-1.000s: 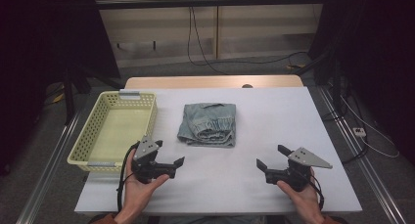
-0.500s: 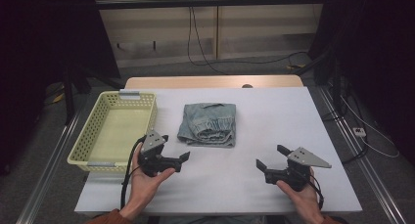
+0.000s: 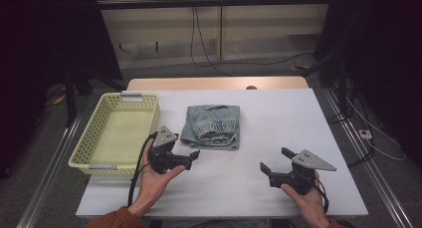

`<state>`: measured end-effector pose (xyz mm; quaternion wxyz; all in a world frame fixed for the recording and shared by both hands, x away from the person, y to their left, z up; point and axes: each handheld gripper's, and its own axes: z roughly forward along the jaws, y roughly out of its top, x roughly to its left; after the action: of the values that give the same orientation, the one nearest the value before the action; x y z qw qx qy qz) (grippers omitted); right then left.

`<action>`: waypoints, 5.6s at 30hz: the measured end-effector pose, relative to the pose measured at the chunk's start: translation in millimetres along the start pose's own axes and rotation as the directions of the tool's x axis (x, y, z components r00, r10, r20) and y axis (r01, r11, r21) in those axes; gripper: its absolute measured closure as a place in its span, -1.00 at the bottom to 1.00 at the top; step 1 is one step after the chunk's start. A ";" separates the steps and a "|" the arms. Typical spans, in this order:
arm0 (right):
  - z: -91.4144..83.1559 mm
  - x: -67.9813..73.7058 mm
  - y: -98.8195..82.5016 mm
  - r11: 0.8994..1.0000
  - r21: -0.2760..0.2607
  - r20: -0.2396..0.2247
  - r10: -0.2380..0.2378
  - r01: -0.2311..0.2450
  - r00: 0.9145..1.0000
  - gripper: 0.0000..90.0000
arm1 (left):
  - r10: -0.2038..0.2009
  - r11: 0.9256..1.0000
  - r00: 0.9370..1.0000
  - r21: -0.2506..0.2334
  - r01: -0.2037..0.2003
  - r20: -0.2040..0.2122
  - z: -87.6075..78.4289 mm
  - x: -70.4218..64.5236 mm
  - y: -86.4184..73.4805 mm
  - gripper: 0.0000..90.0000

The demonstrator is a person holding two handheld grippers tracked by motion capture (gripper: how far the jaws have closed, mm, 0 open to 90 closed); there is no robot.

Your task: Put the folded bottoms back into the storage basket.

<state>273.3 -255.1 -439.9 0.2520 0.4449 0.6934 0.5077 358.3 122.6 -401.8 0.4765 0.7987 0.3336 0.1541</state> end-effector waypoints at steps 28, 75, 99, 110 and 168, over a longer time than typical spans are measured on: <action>0.1 -1.3 -0.2 1.000 -0.002 -0.002 0.009 -0.009 1.000 -0.85 | -0.093 0.995 0.993 -0.043 0.090 -0.068 26.4 31.7 34.9 -0.84; -0.5 -1.7 -1.3 1.000 0.015 -0.001 0.010 -0.010 1.000 -0.84 | -0.184 0.964 0.972 0.167 0.207 -0.144 126.3 71.8 49.8 -0.78; 1.1 -2.2 -2.2 0.999 0.028 -0.007 0.018 -0.018 1.000 -0.82 | -0.255 0.893 0.948 0.330 0.307 -0.192 139.5 96.5 28.7 -0.66; 2.2 -2.0 -1.7 0.999 0.031 -0.005 0.018 -0.017 1.000 -0.82 | -0.349 0.867 0.932 0.344 0.361 -0.097 131.5 90.0 27.5 0.02; -0.5 -3.3 -0.7 1.000 0.015 0.005 0.014 -0.014 1.000 -0.86 | -0.218 0.970 0.972 0.125 0.206 0.087 89.4 46.2 83.2 0.67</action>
<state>274.2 -258.3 -440.8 0.2467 0.4528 0.6934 0.5033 474.5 68.2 -377.8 0.4595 0.7914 0.4010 0.0424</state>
